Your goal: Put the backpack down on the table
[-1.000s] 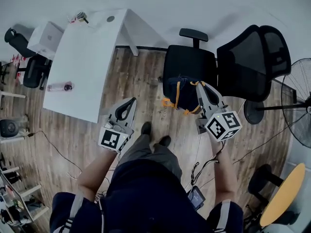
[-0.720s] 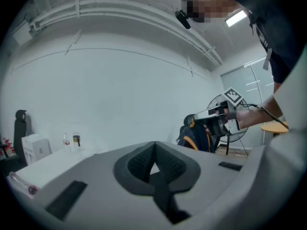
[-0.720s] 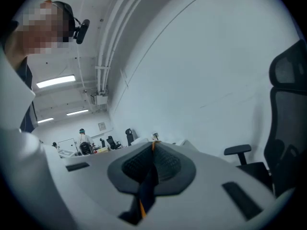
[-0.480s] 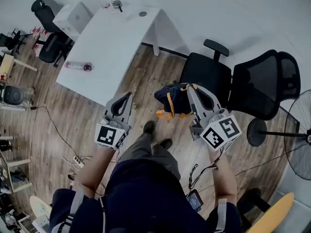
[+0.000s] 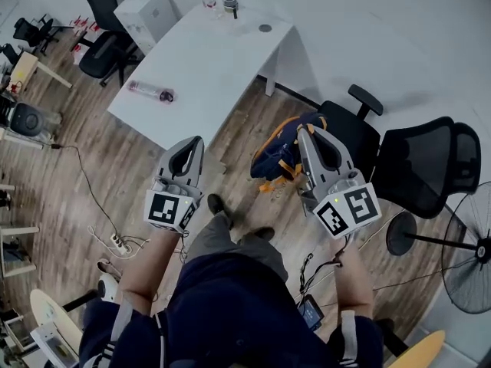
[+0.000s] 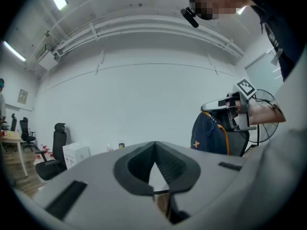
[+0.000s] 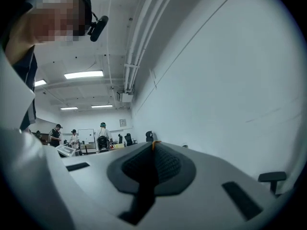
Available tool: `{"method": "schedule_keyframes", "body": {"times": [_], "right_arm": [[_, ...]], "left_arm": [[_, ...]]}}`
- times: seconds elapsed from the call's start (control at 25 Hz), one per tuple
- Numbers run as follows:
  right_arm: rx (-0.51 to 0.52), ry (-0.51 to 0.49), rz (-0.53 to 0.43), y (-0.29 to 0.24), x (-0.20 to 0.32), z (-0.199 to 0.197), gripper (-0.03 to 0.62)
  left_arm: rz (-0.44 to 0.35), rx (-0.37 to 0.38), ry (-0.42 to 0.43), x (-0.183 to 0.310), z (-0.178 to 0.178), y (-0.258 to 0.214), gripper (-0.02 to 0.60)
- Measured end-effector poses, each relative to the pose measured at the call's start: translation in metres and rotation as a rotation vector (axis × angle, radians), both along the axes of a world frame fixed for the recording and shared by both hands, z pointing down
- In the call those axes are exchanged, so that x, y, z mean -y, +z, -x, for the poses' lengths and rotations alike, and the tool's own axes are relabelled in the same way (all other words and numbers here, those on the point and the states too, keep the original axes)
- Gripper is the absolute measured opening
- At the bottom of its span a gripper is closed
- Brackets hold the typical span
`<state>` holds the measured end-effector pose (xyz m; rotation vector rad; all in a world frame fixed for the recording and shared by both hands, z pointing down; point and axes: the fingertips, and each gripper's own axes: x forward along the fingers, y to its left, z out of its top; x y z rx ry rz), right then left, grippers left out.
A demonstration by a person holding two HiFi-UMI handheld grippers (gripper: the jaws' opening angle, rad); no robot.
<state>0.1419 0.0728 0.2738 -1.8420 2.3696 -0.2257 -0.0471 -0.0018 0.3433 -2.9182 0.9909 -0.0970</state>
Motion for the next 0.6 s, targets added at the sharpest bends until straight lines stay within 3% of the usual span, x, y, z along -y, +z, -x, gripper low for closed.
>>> {"method": "schedule_keyframes", "body": {"times": [0.28, 0.48, 0.6], "right_arm": [[0.006, -0.042, -0.013, -0.024, 0.058, 0.053, 0.003], [-0.003, -0.043, -0.037, -0.044, 0.098, 0.081, 0.003], [-0.012, -0.038, -0.038, -0.050, 0.122, 0.096, 0.003]], "left_arm": [[-0.012, -0.058, -0.027, 0.056, 0.047, -0.023, 0.003], [-0.008, -0.021, -0.034, 0.097, 0.081, -0.025, 0.003], [-0.021, -0.067, -0.013, 0.116, 0.089, -0.035, 0.003]]}}
